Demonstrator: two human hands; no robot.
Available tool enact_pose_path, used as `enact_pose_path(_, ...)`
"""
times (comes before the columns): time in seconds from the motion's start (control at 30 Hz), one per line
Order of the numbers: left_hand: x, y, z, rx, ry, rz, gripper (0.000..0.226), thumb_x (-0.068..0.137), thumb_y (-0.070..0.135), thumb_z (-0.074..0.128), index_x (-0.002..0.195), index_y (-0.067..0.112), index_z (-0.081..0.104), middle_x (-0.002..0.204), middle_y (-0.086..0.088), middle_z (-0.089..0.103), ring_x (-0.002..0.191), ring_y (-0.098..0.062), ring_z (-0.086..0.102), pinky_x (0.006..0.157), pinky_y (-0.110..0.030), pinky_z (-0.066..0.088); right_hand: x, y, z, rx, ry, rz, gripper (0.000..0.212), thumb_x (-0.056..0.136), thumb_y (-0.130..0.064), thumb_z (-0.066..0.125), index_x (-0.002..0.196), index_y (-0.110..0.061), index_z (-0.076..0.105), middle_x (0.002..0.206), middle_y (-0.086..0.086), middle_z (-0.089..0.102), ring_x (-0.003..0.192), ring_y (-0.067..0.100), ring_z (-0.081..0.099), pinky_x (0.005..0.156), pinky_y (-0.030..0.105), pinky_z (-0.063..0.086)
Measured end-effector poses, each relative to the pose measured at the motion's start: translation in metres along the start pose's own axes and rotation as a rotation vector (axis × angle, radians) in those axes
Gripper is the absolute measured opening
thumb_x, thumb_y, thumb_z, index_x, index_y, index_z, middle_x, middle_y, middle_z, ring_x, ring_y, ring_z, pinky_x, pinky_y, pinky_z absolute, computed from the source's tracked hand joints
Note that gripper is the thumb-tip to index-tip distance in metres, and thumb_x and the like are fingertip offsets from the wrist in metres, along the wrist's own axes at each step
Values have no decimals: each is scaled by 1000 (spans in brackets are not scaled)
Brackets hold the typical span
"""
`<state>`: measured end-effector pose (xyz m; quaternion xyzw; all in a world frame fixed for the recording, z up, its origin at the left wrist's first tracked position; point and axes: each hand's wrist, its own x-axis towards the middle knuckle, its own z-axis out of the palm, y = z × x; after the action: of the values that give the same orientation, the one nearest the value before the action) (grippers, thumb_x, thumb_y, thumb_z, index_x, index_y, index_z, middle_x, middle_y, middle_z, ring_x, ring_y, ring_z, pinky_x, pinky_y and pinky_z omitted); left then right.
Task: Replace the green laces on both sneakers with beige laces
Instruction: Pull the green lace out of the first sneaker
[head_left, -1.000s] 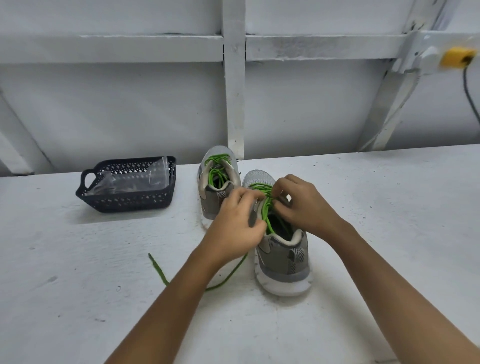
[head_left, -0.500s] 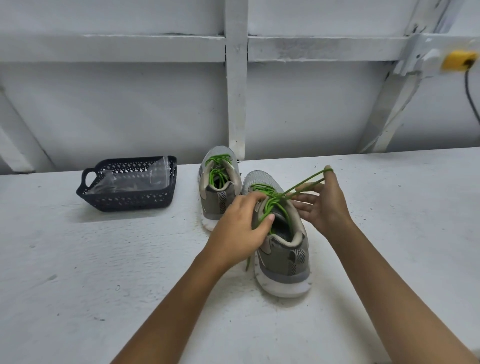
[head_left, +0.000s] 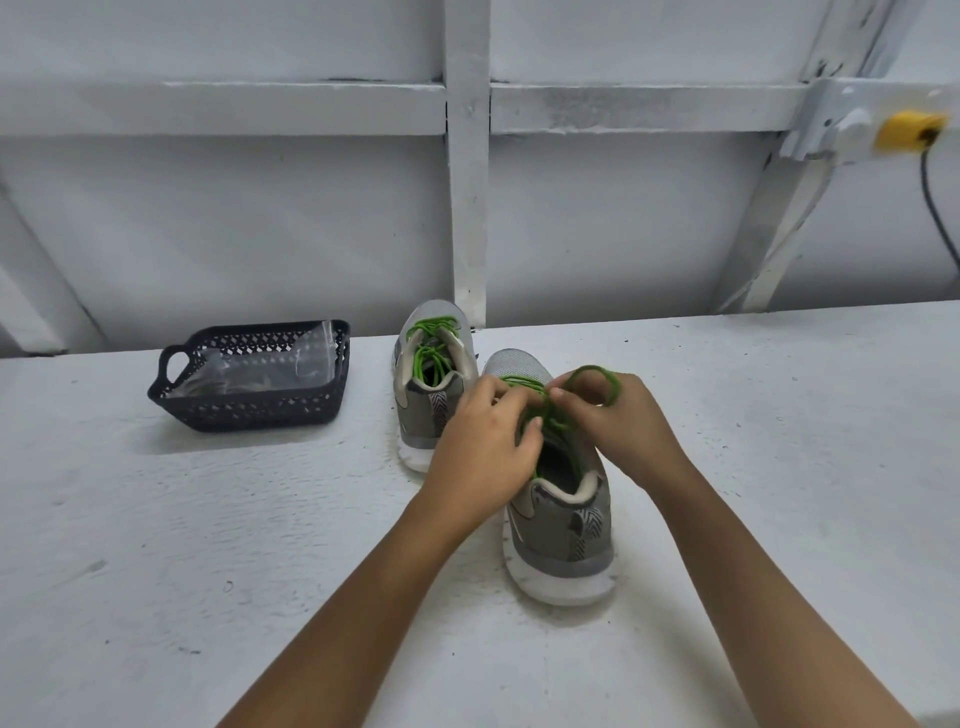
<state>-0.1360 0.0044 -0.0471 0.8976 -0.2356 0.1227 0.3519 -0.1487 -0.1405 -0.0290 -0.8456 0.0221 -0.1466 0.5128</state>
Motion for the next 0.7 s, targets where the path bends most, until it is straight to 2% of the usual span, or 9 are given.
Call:
enact_pose_path(0.07,-1,1,0,4,11,4,25,92,22,54,115,14,62,115,-5,50,112,-20,45,96,-31,38,5,-1,-1,82,56,79,21,93,-15,55,74,-22,63,62,-7,67,66,8,63,66,26,50)
enact_pose_path(0.17,-2,1,0,0,14,-3,27,93,26,52,117,16,61,116,-2,49,112,-17,45,96,-29,38,11,-9,-8,665,208,200,23,100,-11,42,82,-13,55,66,0,71,65,14,68,58,25,54)
enact_pose_path(0.27,-3,2,-1,4,10,-11,27,93,28,52,117,17,61,117,-1,49,112,-17,45,96,-32,40,11,-12,-11,840,325,144,18,98,-9,44,85,-13,55,93,7,70,89,20,70,76,33,56)
enact_pose_path(0.3,-3,2,-1,14,6,-9,28,93,28,53,118,17,61,117,-1,49,113,-18,46,96,-34,41,9,-11,-9,764,324,113,14,97,-11,48,87,-15,57,99,3,69,97,18,67,82,35,54)
enact_pose_path(0.37,-3,2,-2,44,-6,-4,29,92,28,54,119,18,60,118,-2,49,114,-19,45,96,-36,42,6,-3,-6,367,269,61,8,94,-19,55,101,-20,60,105,-5,63,102,11,59,90,33,48)
enact_pose_path(0.43,-3,2,-3,67,-19,-5,30,91,29,56,119,19,59,119,-1,48,114,-19,44,96,-37,42,5,9,-5,-159,143,22,27,92,-24,57,120,-22,56,111,-3,57,106,13,53,89,28,42)
enact_pose_path(0.5,-2,2,-4,75,-33,-11,30,91,29,56,119,20,58,120,-1,47,115,-20,43,96,-37,41,4,17,-3,-460,61,-36,39,91,-14,53,127,-26,54,109,6,49,107,25,50,86,31,43)
enact_pose_path(0.6,-3,3,-4,80,-48,-20,30,91,30,55,120,21,57,120,-1,46,115,-20,43,96,-38,42,4,19,-7,-511,-48,-78,43,88,-5,52,119,-32,63,103,4,38,105,24,43,88,33,42)
enact_pose_path(0.7,-4,2,-3,85,-36,-21,29,92,30,54,119,21,57,119,-2,47,113,-21,44,94,-39,43,7,22,-18,-558,-75,-98,19,88,-24,63,103,-30,71,101,-1,39,104,21,43,89,36,41)
